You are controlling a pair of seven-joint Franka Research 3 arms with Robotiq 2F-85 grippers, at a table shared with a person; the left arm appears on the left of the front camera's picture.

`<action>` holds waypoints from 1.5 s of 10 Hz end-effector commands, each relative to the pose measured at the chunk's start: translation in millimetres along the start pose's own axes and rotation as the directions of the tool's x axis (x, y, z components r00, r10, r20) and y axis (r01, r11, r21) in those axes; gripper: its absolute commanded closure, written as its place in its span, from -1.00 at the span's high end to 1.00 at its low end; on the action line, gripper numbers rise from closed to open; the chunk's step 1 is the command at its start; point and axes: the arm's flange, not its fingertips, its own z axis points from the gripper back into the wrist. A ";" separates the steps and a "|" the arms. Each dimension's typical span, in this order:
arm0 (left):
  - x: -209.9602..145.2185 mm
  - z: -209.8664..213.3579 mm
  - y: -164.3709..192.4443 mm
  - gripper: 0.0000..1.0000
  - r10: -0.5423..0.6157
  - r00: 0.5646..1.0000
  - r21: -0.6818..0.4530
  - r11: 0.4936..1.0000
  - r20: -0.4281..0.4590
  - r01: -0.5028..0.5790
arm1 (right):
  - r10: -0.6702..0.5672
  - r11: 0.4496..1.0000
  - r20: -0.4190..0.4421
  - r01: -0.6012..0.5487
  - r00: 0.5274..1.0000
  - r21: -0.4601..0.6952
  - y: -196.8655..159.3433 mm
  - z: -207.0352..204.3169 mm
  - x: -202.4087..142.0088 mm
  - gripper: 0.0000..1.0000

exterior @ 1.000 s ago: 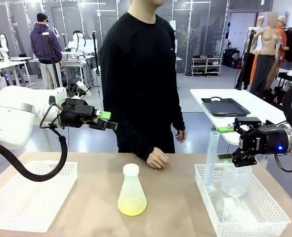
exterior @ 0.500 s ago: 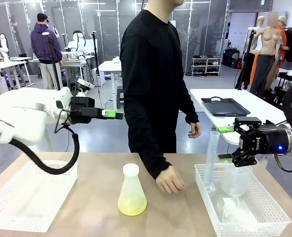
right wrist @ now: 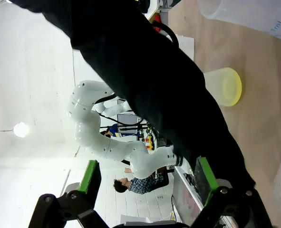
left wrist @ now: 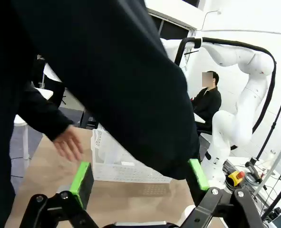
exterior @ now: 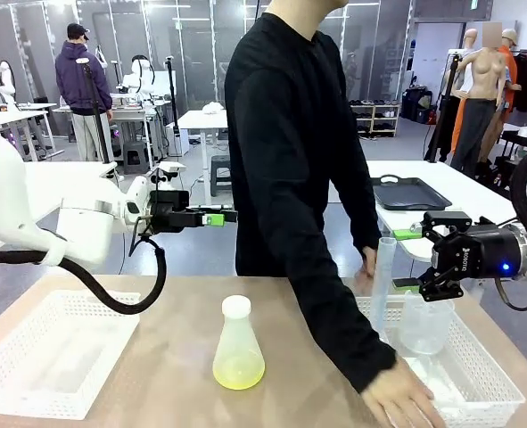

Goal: Prepare the solutions needed for the experiment.
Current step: When the human places the Big flask in the center of the table, pick up the Big flask and place it in the left Organizing basket.

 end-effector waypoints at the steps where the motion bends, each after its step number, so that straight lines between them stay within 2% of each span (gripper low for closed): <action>1: 4.3 4.9 -11.7 1.00 0.011 1.000 0.009 1.000 -0.002 -0.010 | 0.005 1.000 0.001 -0.005 1.000 0.007 1.9 0.1 -0.4 1.00; 4: 3.8 4.2 -2.3 1.00 -0.004 1.000 0.007 1.000 0.000 0.004 | 0.005 1.000 0.001 -0.005 1.000 0.007 1.9 0.1 -0.4 1.00; 5: -3.6 3.6 10.1 1.00 -0.095 0.995 -0.162 0.982 0.022 0.097 | 0.005 1.000 0.001 -0.005 1.000 0.007 1.9 0.1 -0.4 1.00; 6: -9.5 9.0 13.6 1.00 -0.187 0.982 -0.152 0.971 0.003 0.185 | 0.005 1.000 0.001 -0.005 1.000 0.007 1.9 0.1 -0.4 1.00; 7: -17.7 16.5 17.0 1.00 -0.253 0.967 -0.192 0.950 -0.014 0.246 | 0.005 1.000 0.001 -0.005 1.000 0.007 1.9 0.1 -0.4 1.00; 8: -28.1 20.1 25.4 1.00 -0.352 0.936 -0.263 0.904 -0.014 0.337 | 0.005 1.000 0.001 -0.005 1.000 0.007 1.9 0.1 -0.4 1.00; 9: -35.2 17.5 32.0 1.00 -0.424 0.905 -0.249 0.873 0.037 0.419 | 0.005 1.000 0.001 -0.005 1.000 0.007 1.9 0.1 -0.4 1.00; 10: -42.3 10.7 37.3 1.00 -0.461 0.887 -0.239 0.860 0.013 0.450 | 0.005 1.000 0.001 -0.005 1.000 0.007 1.9 0.1 -0.4 1.00; 11: -48.9 2.9 40.6 1.00 -0.464 0.884 -0.239 0.854 0.048 0.462 | 0.005 1.000 0.001 -0.005 1.000 0.007 1.9 0.1 -0.4 1.00; 12: -40.9 15.7 27.0 1.00 -0.403 0.915 -0.214 0.895 -0.007 0.392 | 0.005 1.000 0.001 -0.005 1.000 0.007 1.9 0.1 -0.4 1.00; 15: -40.9 15.7 27.0 1.00 -0.403 0.915 -0.214 0.895 -0.007 0.392 | 0.005 1.000 0.001 -0.005 1.000 0.007 1.9 0.1 -0.4 1.00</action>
